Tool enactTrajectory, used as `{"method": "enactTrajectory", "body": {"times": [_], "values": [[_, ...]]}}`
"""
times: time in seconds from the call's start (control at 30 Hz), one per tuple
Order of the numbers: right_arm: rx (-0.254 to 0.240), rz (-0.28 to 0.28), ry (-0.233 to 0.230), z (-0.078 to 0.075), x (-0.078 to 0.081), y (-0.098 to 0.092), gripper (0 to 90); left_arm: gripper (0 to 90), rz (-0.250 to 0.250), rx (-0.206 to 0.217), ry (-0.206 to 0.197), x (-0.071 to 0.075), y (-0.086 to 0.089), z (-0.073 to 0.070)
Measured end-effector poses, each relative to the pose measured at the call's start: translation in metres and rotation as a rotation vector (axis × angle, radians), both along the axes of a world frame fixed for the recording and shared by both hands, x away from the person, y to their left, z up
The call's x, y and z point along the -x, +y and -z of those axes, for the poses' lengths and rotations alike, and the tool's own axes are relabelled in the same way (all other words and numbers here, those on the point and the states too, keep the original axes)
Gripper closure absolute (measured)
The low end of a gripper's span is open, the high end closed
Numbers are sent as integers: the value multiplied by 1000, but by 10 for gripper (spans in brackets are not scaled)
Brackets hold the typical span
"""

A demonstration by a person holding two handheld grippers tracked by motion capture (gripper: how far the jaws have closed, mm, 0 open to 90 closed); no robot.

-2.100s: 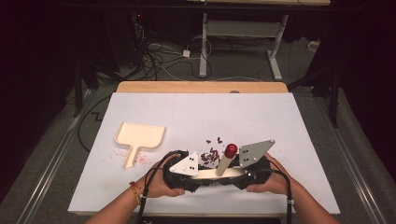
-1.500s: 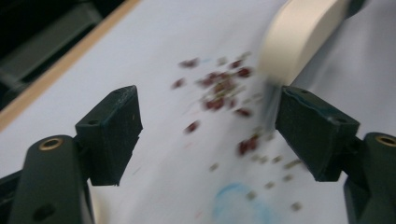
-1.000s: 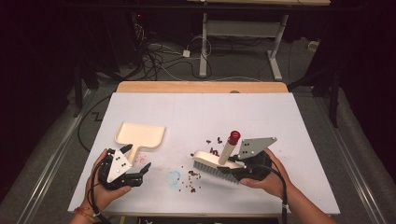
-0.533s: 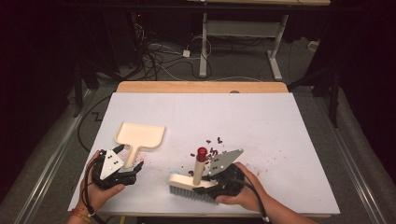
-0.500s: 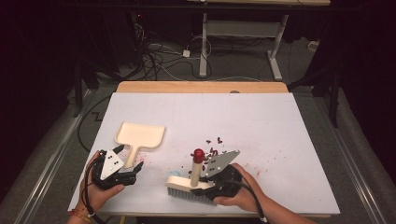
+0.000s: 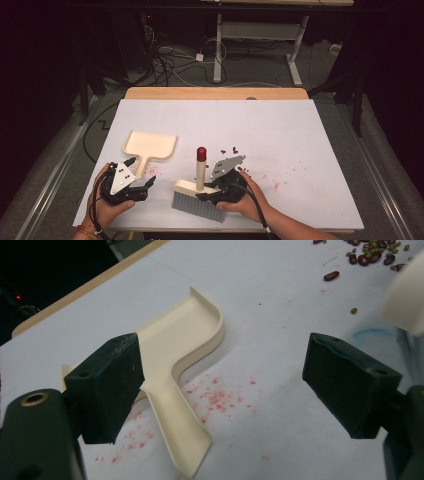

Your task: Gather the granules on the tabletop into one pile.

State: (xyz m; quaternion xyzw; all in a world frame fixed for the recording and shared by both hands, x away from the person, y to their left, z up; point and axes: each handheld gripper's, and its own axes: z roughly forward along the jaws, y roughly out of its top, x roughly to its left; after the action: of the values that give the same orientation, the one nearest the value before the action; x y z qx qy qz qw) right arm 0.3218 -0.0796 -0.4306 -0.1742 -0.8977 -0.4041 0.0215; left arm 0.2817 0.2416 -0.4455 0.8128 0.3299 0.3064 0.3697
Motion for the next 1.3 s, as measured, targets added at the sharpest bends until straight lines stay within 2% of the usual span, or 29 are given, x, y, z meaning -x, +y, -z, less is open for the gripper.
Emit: {"method": "enactTrajectory", "body": {"times": [0.07,0.13,0.37,0.43,0.67,1.0,1.1,1.23,1.3], "values": [[-11,39,44,5,-11,-8,676,161,4,-2,4,1,-1,0],[-11,55,44,4,-16,-13,676,162,16,-12,-10,0,-2,0],[-3,130,9,-2,-27,-27,677,162,37,-44,13,-2,-8,4],[7,161,-4,-4,-32,-34,677,161,42,-48,15,-2,-10,5],[17,215,-37,-10,-39,-48,678,161,54,-49,35,-3,-13,6],[40,254,-79,-17,-43,-59,679,161,68,-60,40,-4,-16,7],[31,260,-93,-20,-44,-64,680,161,69,-55,41,-4,-17,7],[13,244,-92,-25,-40,-70,680,161,75,-61,40,-3,-19,7],[-4,216,-98,-30,-34,-74,680,161,77,-67,38,-2,-20,7]]}}
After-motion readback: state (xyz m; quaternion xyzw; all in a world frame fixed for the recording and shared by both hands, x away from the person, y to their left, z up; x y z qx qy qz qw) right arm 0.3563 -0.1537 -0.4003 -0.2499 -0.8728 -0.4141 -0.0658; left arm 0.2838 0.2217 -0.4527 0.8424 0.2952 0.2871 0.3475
